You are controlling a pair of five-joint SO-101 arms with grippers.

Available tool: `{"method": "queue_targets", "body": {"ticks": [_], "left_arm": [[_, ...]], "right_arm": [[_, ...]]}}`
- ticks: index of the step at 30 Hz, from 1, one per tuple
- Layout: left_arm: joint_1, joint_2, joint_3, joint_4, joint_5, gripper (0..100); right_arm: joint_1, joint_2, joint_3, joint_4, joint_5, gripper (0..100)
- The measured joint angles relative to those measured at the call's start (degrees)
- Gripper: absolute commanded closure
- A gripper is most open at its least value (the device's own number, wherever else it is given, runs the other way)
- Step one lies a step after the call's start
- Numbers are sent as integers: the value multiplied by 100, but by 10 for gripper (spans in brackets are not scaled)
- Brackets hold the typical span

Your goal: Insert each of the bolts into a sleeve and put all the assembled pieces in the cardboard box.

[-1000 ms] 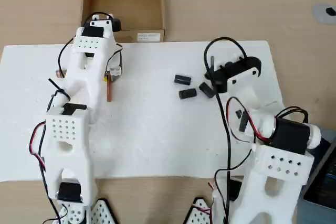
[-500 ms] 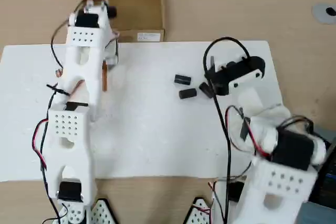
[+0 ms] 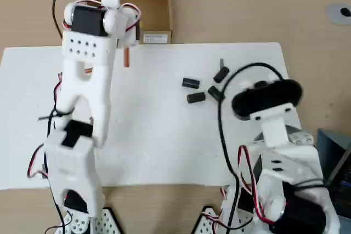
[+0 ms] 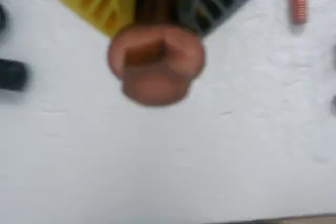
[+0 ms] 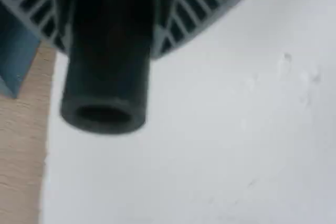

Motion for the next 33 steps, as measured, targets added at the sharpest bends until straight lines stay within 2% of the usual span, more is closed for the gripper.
{"method": "queue_targets", "body": {"ticks": [8,20,24,29,33], "left_arm": [[387,-1846,1547,0,0,998],[492,-5037,5134,-88,0,998],[484,-6215,6576,-659,0,998],[484,-7965,8545,-1758,44,998],[484,-9398,9987,-2514,501,998]], "right_arm": [[255,-651,642,-642,-976,989],[-273,-2453,2242,-941,-1679,989],[-545,-2558,2646,-1178,-2048,989],[-1081,-2558,3103,-1609,-2593,989],[-1591,-2558,3446,-2057,-2901,989]]}}
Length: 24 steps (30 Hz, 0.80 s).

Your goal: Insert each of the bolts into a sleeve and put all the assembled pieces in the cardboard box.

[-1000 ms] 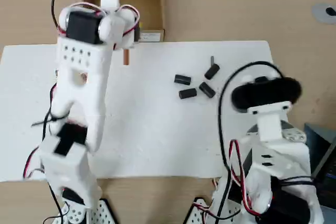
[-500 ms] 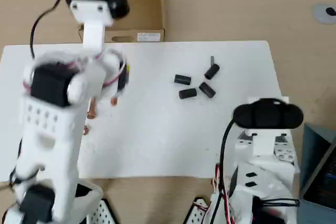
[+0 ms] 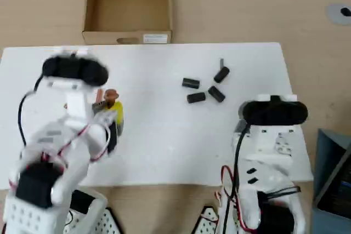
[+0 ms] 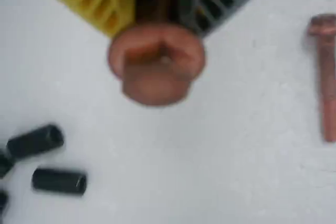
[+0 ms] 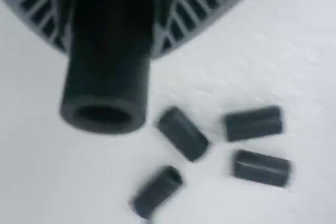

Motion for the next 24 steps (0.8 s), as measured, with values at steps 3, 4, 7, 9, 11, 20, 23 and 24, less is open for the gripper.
{"method": "queue_targets", "body": {"ticks": [3,4,7,9,11,20,23,24], "left_arm": [[0,-985,826,-369,466,998],[0,-1275,1055,-484,589,998],[0,-2075,1635,-738,800,998],[0,-2549,1934,-897,932,998],[0,-2945,2171,-1046,1055,998],[0,-3033,2338,-1996,1644,998],[0,-3033,2338,-2338,1829,998],[0,-3033,2356,-2453,1908,998]], "right_arm": [[-448,0,237,-299,-88,989],[-615,0,316,-378,-97,989],[-1125,0,563,-642,-97,989],[-1442,0,703,-835,-97,989],[-1758,0,844,-1046,-97,989],[-3165,18,1565,-2057,-97,989],[-3604,26,1793,-2356,-97,989],[-3719,26,1829,-2453,-97,989]]}}
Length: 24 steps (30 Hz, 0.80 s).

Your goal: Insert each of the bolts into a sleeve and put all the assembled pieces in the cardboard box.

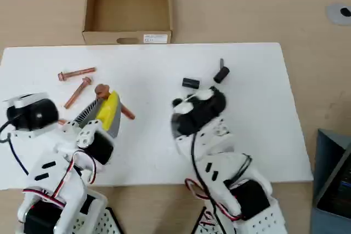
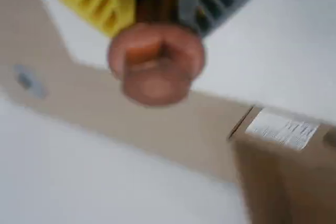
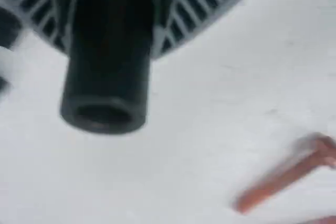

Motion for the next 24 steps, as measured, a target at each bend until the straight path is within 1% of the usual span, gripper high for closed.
{"method": "queue_targets", "body": {"ticks": [3,7,11,18,24], "left_arm": [[0,0,176,-378,290,998],[0,0,308,-747,457,998],[0,0,308,-853,492,998],[598,0,308,-853,492,998],[659,0,440,-862,440,998]], "right_arm": [[-334,-9,53,-281,0,989],[-800,-9,88,-396,0,989],[-879,-9,105,-396,105,989],[-888,-9,105,-396,703,989],[-888,-9,105,-484,932,989]]}}
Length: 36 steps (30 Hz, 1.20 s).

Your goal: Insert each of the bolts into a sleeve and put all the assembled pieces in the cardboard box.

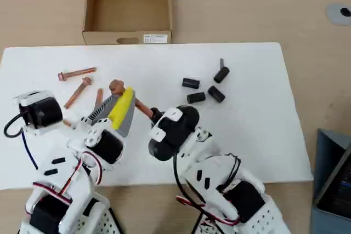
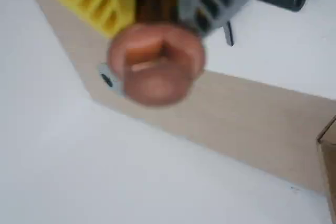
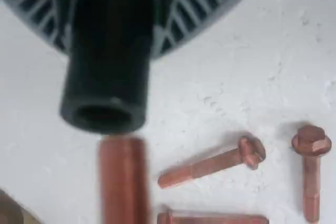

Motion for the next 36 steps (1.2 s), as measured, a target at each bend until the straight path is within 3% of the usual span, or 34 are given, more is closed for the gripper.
{"method": "queue_targets", "body": {"ticks": [14,25,33,36], "left_arm": [[0,-26,167,-26,-141,998],[-44,0,554,-484,-167,998],[-35,-35,360,264,-158,998],[299,-26,185,844,-158,998]], "right_arm": [[-9,0,0,-88,325,989],[-308,0,0,-123,308,989],[-360,18,18,-123,343,989],[-360,18,9,-132,343,989]]}}
